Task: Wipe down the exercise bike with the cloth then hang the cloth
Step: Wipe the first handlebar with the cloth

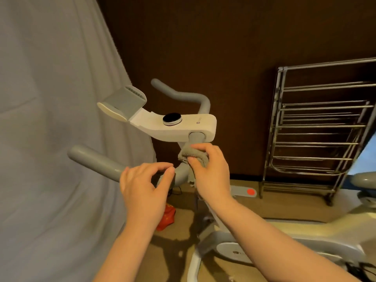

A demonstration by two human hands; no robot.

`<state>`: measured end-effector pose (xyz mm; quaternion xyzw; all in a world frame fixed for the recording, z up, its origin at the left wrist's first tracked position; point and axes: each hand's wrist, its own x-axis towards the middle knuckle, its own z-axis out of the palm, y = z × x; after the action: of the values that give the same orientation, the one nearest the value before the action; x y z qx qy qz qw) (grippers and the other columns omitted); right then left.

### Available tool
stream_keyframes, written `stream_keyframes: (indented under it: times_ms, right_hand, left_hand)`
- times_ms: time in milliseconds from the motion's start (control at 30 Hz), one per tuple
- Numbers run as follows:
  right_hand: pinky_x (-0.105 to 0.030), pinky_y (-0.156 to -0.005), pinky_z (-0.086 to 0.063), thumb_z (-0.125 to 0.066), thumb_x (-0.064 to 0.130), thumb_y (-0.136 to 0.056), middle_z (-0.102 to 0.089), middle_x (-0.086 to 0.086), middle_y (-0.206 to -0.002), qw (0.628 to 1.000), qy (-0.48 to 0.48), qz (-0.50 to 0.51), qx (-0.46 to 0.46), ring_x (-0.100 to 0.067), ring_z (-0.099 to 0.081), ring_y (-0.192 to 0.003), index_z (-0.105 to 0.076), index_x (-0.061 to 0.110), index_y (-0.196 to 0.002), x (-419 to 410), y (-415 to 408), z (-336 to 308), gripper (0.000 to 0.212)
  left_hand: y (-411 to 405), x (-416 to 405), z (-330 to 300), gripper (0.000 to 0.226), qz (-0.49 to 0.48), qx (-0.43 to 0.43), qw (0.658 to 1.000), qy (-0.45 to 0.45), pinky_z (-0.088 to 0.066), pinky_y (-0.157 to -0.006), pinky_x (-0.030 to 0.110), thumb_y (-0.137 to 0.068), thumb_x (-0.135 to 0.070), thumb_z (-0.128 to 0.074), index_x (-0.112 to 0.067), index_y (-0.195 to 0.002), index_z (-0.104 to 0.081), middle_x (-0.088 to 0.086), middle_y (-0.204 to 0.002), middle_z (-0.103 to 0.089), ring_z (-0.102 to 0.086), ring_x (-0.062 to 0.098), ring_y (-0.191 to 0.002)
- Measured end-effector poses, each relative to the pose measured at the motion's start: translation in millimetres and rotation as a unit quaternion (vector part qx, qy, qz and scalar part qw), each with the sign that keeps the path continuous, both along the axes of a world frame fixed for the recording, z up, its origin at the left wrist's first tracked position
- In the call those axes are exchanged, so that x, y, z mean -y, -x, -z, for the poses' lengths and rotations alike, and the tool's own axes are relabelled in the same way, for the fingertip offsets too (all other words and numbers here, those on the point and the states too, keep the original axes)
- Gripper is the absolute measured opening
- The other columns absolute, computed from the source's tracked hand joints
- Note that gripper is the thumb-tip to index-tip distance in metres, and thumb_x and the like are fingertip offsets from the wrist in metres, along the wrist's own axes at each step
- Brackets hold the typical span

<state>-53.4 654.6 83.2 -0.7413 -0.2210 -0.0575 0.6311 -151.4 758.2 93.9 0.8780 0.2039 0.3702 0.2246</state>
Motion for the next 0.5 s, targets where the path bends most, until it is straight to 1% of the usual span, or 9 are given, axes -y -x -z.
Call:
stream_keyframes:
  times_ms: [33, 100, 167, 233, 333, 367, 400, 467, 500]
  right_hand:
    - [-0.017, -0.078, -0.041, -0.063, 0.019, -0.091, -0.053, 0.014, -0.108, 1.000, 0.010, 0.008, -0.015, -0.003, -0.054, -0.100, -0.056, 0.036, -0.103, -1.7, -10.7, -4.9, 0.022]
    - [-0.023, -0.081, -0.044, -0.063, 0.017, -0.091, -0.051, 0.017, -0.108, 0.999, 0.040, 0.004, 0.025, -0.007, -0.052, -0.104, -0.056, 0.038, -0.103, -3.0, -11.4, -4.0, 0.025]
    - [-0.023, -0.085, -0.043, -0.062, 0.015, -0.091, -0.050, 0.021, -0.110, 0.990, 0.082, -0.056, 0.098, -0.006, -0.047, -0.107, -0.059, 0.037, -0.108, 4.0, -4.6, 1.1, 0.028]
    - [-0.025, -0.088, -0.042, -0.060, 0.020, -0.092, -0.054, 0.018, -0.115, 0.980, 0.122, -0.103, 0.120, -0.006, -0.046, -0.111, -0.061, 0.036, -0.113, 9.7, -26.8, -3.3, 0.027]
    - [-0.028, -0.086, -0.043, -0.057, 0.024, -0.095, -0.055, 0.012, -0.124, 0.978, 0.171, -0.072, 0.094, -0.010, -0.046, -0.118, -0.061, 0.035, -0.119, 4.2, -62.2, -17.7, 0.027]
    - [-0.027, -0.086, -0.042, -0.057, 0.025, -0.095, -0.054, 0.012, -0.124, 0.974, 0.186, -0.068, 0.108, -0.011, -0.045, -0.118, -0.060, 0.035, -0.120, 2.6, -61.3, -19.1, 0.027]
    - [-0.026, -0.086, -0.041, -0.056, 0.025, -0.095, -0.054, 0.012, -0.122, 0.965, 0.201, -0.084, 0.144, -0.010, -0.043, -0.117, -0.060, 0.035, -0.120, 1.7, -55.2, -19.5, 0.027]
    - [-0.024, -0.084, -0.038, -0.056, 0.025, -0.095, -0.054, 0.013, -0.116, 0.933, 0.232, -0.157, 0.225, -0.009, -0.040, -0.113, -0.062, 0.035, -0.120, 4.5, -40.1, -20.2, 0.027]
    - [-0.024, -0.084, -0.037, -0.055, 0.026, -0.095, -0.055, 0.012, -0.115, 0.919, 0.245, -0.184, 0.248, -0.009, -0.040, -0.113, -0.062, 0.034, -0.120, 5.0, -43.2, -23.7, 0.027]
  left_hand:
    - [-4.3, 4.4, 0.1, 0.017, -0.014, -0.010, 1.000, -0.002, -0.022, -0.110, 0.044, -0.087, -0.050, -0.056, -0.039, -0.085, -0.070, -0.020, -0.085, -0.061, -0.053, 0.011, -0.096]
    - [-9.4, 9.9, 0.8, 0.010, -0.032, -0.021, 0.999, 0.000, -0.011, -0.112, 0.039, -0.087, -0.045, -0.061, -0.040, -0.080, -0.068, -0.018, -0.082, -0.058, -0.051, 0.010, -0.096]
    - [-11.3, 9.8, 0.0, 0.013, -0.037, -0.023, 0.999, 0.002, -0.010, -0.110, 0.036, -0.081, -0.049, -0.057, -0.042, -0.075, -0.066, -0.018, -0.078, -0.056, -0.050, 0.009, -0.094]
    - [-15.1, 9.5, -0.5, 0.017, -0.049, -0.024, 0.998, 0.004, -0.008, -0.109, 0.032, -0.077, -0.054, -0.050, -0.044, -0.072, -0.063, -0.018, -0.077, -0.055, -0.049, 0.007, -0.092]
    - [-18.2, 15.7, 2.5, 0.024, -0.062, -0.017, 0.998, 0.011, -0.003, -0.114, 0.034, -0.077, -0.055, -0.044, -0.045, -0.080, -0.065, -0.022, -0.084, -0.058, -0.046, 0.000, -0.096]
    - [-18.0, 17.7, 4.6, 0.023, -0.063, -0.012, 0.998, 0.012, -0.001, -0.116, 0.036, -0.078, -0.054, -0.044, -0.045, -0.083, -0.065, -0.024, -0.087, -0.058, -0.045, -0.003, -0.097]
    - [-17.4, 18.3, 6.7, 0.021, -0.062, -0.007, 0.998, 0.010, 0.000, -0.117, 0.038, -0.080, -0.053, -0.044, -0.046, -0.084, -0.064, -0.025, -0.088, -0.058, -0.045, -0.004, -0.098]
    - [-15.8, 17.7, 9.9, 0.018, -0.058, -0.006, 0.998, 0.004, 0.002, -0.118, 0.037, -0.084, -0.051, -0.046, -0.047, -0.086, -0.063, -0.026, -0.087, -0.058, -0.048, -0.005, -0.101]
    - [-15.6, 17.0, 10.9, 0.017, -0.056, -0.006, 0.998, 0.001, 0.003, -0.118, 0.036, -0.085, -0.051, -0.047, -0.046, -0.086, -0.063, -0.025, -0.086, -0.058, -0.048, -0.004, -0.102]
